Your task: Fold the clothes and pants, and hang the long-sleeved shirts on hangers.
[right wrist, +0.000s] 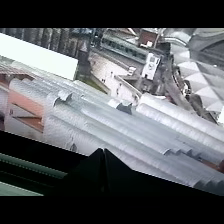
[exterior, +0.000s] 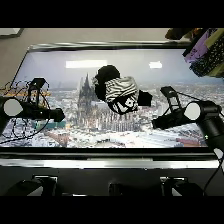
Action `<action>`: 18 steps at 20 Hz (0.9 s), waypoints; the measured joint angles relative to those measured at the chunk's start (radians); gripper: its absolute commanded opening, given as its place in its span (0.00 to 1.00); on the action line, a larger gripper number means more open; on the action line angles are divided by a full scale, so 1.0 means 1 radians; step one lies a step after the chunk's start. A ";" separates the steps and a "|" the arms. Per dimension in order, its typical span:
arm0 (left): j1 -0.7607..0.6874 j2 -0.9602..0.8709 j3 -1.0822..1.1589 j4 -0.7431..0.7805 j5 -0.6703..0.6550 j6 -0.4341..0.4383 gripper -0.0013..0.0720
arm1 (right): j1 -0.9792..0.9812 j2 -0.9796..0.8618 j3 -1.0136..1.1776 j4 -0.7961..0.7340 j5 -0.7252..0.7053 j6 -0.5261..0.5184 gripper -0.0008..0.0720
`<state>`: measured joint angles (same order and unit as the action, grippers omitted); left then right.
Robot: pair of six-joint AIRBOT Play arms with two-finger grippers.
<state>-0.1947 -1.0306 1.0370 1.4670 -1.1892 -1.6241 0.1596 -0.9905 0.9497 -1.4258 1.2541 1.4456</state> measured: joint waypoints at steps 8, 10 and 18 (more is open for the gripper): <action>0.050 -0.234 0.040 -0.475 0.431 0.049 1.00 | 0.000 0.000 0.000 0.000 0.000 0.004 0.06; 0.048 -0.346 0.083 -0.687 0.482 0.156 1.00 | 0.000 0.000 0.000 0.000 -0.013 0.003 0.06; -0.021 -0.715 0.335 -1.033 0.534 0.329 1.00 | 0.000 0.000 0.000 0.000 -0.067 0.003 0.08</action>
<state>-0.2161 -1.7451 1.3716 0.4335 -0.6556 -1.2953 0.1596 -0.9905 0.9497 -1.4254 1.1870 1.4490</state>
